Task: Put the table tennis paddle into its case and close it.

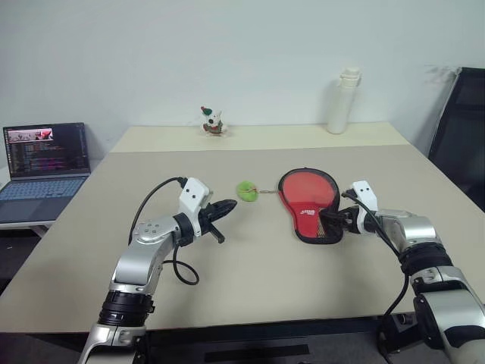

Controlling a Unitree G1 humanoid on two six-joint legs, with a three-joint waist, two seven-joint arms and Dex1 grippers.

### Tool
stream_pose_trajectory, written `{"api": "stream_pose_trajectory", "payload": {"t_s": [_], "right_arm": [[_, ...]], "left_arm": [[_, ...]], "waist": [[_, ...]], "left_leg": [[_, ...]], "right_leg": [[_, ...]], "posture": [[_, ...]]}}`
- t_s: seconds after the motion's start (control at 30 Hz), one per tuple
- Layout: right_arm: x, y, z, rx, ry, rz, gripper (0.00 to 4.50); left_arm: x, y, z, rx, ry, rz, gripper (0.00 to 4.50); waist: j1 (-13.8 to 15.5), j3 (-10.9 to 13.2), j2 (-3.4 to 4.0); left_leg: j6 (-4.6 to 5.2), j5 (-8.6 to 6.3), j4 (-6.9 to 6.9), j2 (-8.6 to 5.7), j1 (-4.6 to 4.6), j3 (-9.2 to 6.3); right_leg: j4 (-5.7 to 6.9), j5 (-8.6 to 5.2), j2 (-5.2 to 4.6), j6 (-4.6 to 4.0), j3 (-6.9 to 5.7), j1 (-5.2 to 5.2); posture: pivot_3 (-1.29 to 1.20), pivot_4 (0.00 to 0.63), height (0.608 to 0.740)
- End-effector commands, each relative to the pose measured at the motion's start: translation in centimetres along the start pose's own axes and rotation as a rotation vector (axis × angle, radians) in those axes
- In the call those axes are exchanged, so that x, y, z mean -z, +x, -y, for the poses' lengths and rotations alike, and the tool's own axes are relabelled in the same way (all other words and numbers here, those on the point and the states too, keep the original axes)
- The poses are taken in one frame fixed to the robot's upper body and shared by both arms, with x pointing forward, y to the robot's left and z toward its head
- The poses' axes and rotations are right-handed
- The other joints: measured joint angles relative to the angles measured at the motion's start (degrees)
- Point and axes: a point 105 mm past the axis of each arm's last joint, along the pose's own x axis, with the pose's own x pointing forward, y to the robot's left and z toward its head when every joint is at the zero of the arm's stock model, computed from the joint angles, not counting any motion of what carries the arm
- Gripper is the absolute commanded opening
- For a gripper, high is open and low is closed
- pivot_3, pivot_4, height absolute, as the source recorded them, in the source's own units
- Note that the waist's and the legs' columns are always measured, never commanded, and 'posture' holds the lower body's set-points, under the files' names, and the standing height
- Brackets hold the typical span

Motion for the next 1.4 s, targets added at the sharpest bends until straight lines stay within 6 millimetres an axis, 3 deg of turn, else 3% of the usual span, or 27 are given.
{"api": "stream_pose_trajectory", "payload": {"t_s": [0.03, 0.17, 0.27, 0.53, 0.67, 0.83, 1.23, 1.4], "right_arm": [[0.9, 1.1, -1.2, -0.037, -0.011, -0.047, 2.29], [1.3, 1.4, -2.2, -0.094, -0.014, -0.073, 0.98], [1.5, 1.2, -5.1, -0.243, -0.072, -0.102, 0.06], [1.1, 0.0, -10.3, -0.402, -0.108, -0.082, 0.02], [1.8, -1.0, -13.3, -0.461, -0.111, -0.081, 0.02], [3.1, -2.3, -15.5, -0.478, -0.071, -0.081, 0.02], [6.7, -5.5, -15.9, -0.429, 0.033, -0.134, 0.02], [6.7, -5.5, -15.7, -0.400, 0.065, -0.123, 0.02]], "left_arm": [[-1.3, -0.6, 0.0, 0.003, 0.035, 0.041, 0.00], [-0.7, -1.2, 0.2, 0.037, 0.025, 0.026, 0.00], [1.1, -3.0, 0.6, 0.090, 0.027, -0.033, 0.00], [2.5, -5.8, 2.5, 0.245, 0.008, -0.116, 0.00], [2.6, -6.6, 3.3, 0.293, 0.003, -0.136, 0.00], [2.6, -6.9, 3.6, 0.300, -0.003, -0.142, 0.00], [5.2, -7.9, 3.0, 0.308, -0.024, -0.169, 0.00], [6.2, -8.0, 2.7, 0.307, -0.024, -0.172, 0.00]], "waist": [[-0.10, -0.01, 0.00], [-0.41, -0.04, -0.03], [-0.84, -0.05, -0.03], [-1.18, -0.05, -0.04], [-1.30, -0.05, -0.04], [-1.22, -0.06, -0.05], [-0.96, -0.07, -0.08], [-0.95, -0.09, -0.11]], "left_leg": [[0.00, 0.00, 0.00, 0.00, 0.04, 0.03], [-0.01, 0.00, 0.00, 0.02, 0.19, 0.14], [-0.01, 0.00, -0.03, 0.04, 0.23, 0.29], [-0.01, -0.03, -0.12, 0.18, 0.12, 0.51], [-0.01, -0.04, -0.14, 0.21, 0.14, 0.56], [-0.02, -0.04, -0.12, 0.21, 0.15, 0.56], [-0.06, -0.07, -0.11, 0.15, 0.10, 0.57], [-0.06, -0.08, -0.11, 0.14, 0.09, 0.60]], "right_leg": [[0.04, 0.00, 0.02, 0.00, 0.02, 0.00], [0.17, -0.01, 0.10, -0.02, 0.15, 0.01], [0.19, -0.01, 0.14, -0.04, 0.32, -0.04], [0.22, -0.09, 0.15, -0.16, 0.79, -0.28], [0.24, -0.24, 0.16, 0.08, 0.84, -0.32], [0.26, -0.26, 0.15, 0.12, 0.85, -0.31], [0.17, -0.28, 0.08, 0.14, 0.83, -0.31], [0.14, -0.28, 0.08, 0.14, 0.85, -0.31]], "posture": [[0.00, 0.150, 0.740], [0.00, 0.150, 0.740], [0.00, 0.150, 0.740], [0.00, 0.150, 0.740], [0.00, 0.150, 0.740], [0.00, 0.150, 0.740], [0.00, 0.150, 0.740], [0.00, 0.150, 0.740]]}}
